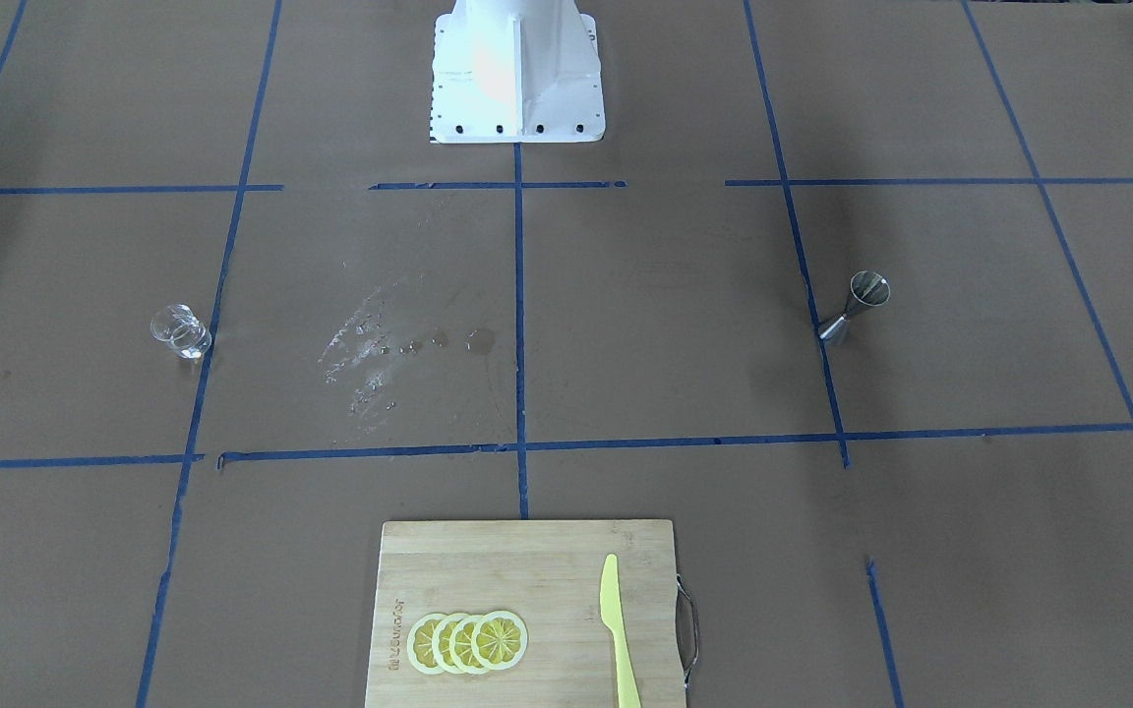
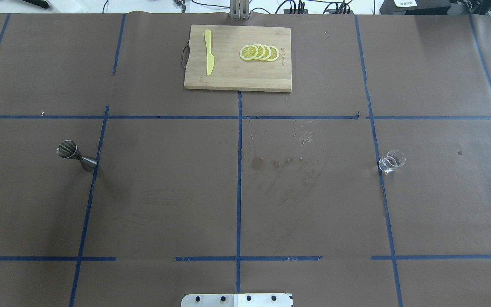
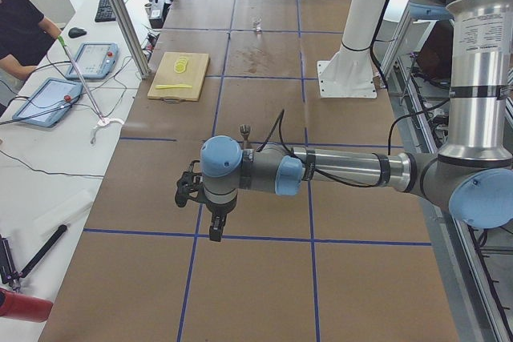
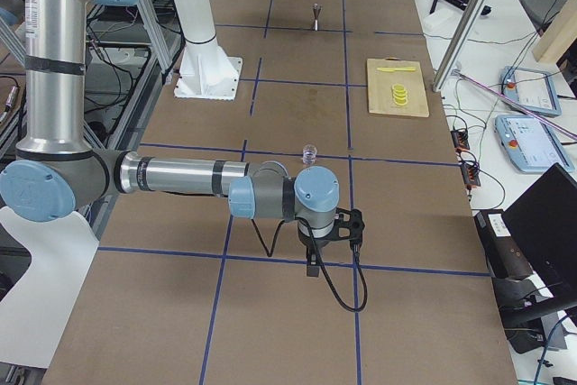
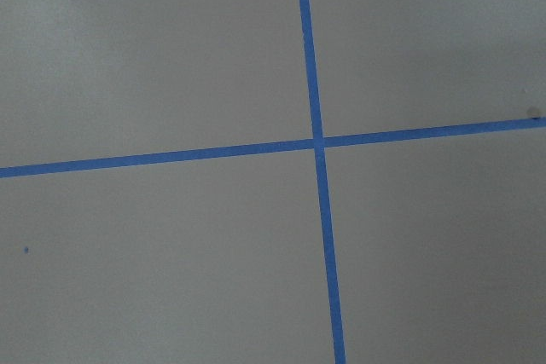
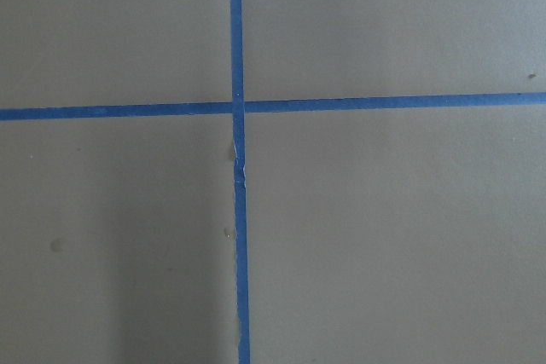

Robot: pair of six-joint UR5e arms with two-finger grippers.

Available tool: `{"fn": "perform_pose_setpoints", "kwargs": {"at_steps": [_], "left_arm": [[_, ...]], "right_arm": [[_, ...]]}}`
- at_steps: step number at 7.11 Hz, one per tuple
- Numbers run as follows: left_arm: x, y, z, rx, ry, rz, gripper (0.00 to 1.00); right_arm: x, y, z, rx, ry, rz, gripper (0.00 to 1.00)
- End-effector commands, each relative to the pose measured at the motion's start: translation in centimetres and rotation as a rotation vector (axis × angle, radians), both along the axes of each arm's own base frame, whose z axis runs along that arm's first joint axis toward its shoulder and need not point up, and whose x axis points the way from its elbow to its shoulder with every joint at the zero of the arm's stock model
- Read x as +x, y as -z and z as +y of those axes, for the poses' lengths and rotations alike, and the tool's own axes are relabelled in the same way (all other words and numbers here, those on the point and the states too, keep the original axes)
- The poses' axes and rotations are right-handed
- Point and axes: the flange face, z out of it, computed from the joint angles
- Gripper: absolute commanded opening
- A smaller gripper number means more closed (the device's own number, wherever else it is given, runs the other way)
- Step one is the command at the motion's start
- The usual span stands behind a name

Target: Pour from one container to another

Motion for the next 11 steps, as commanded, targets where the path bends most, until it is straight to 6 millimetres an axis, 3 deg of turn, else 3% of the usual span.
{"fn": "perform_pose_setpoints", "kwargs": {"at_steps": [1,4,6,8,9,11], "left_arm": [[0.1,1.4,-0.4,0.034,-0.004,-0.001,1.0],[1.4,9.7,-0.4,0.183,-0.007,0.064,1.0],[7.6,16.3,0.7,0.16,0.012,0.119,1.0],[12.7,22.1,3.4,0.082,0.051,0.189,1.0],[14.9,23.9,5.6,0.077,0.107,0.179,1.0],[20.3,23.9,10.4,0.038,0.228,0.286,1.0]], "right_arm": [[0.0,0.4,-0.1,0.008,-0.001,-0.002,1.0],[-0.1,1.6,-0.2,0.03,0.001,-0.013,1.0],[-0.1,2.0,-0.3,0.038,0.001,-0.012,1.0],[-0.1,2.2,-0.6,0.041,-0.003,-0.012,1.0],[-0.1,3.6,-0.7,0.069,-0.001,-0.011,1.0],[0.0,4.7,-0.9,0.06,-0.034,-0.011,1.0]]}}
